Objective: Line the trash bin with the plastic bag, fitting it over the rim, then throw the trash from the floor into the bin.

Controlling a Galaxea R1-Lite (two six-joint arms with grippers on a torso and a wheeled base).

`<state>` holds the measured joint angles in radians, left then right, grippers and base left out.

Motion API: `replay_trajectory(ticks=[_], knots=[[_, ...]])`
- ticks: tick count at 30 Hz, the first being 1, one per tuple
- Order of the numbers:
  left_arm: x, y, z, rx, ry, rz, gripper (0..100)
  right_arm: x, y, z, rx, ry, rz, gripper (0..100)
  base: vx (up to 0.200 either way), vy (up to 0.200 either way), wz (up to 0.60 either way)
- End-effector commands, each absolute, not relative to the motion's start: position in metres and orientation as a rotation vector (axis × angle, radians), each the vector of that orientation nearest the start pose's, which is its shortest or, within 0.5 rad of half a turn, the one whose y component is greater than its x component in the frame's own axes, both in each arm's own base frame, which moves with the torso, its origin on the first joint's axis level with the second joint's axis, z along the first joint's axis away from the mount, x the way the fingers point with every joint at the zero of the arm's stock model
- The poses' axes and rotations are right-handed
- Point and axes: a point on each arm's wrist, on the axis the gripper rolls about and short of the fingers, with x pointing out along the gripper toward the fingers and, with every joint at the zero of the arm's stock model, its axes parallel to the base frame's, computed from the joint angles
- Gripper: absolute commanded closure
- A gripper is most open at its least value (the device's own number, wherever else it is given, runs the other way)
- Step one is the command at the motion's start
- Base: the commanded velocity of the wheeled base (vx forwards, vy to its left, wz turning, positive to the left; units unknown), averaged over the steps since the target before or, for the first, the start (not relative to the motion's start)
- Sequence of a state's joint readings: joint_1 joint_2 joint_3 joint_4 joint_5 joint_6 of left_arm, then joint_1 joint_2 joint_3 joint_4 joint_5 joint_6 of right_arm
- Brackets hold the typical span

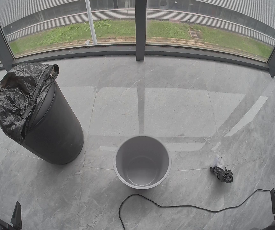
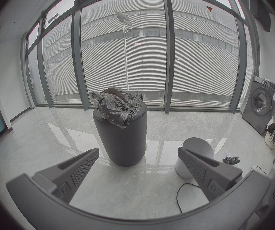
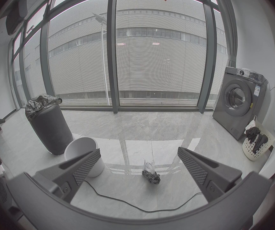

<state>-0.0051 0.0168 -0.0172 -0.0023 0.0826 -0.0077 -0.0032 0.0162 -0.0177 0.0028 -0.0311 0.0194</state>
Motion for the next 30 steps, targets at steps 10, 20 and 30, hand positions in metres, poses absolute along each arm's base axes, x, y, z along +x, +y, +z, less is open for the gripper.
replay_trajectory(ticks=[10, 20, 30], knots=[[-0.0229, 0.002, 0.0761, -0.013, -0.007, 0.077, 0, -0.0225, -0.0006, 0.076, 0.006, 0.009, -0.035, 0, 0.08, 0.0, 0.0], [-0.0229, 0.002, 0.076, -0.005, -0.005, 0.078, 0, -0.0208, -0.0005, 0.0762, 0.01, 0.029, -0.042, 0, 0.0, 0.0, 0.0], [-0.0229, 0.002, 0.0761, -0.008, -0.006, 0.078, 0, -0.0222, -0.0006, 0.0758, 0.018, 0.01, -0.038, 0, 0.0, 0.0, 0.0]])
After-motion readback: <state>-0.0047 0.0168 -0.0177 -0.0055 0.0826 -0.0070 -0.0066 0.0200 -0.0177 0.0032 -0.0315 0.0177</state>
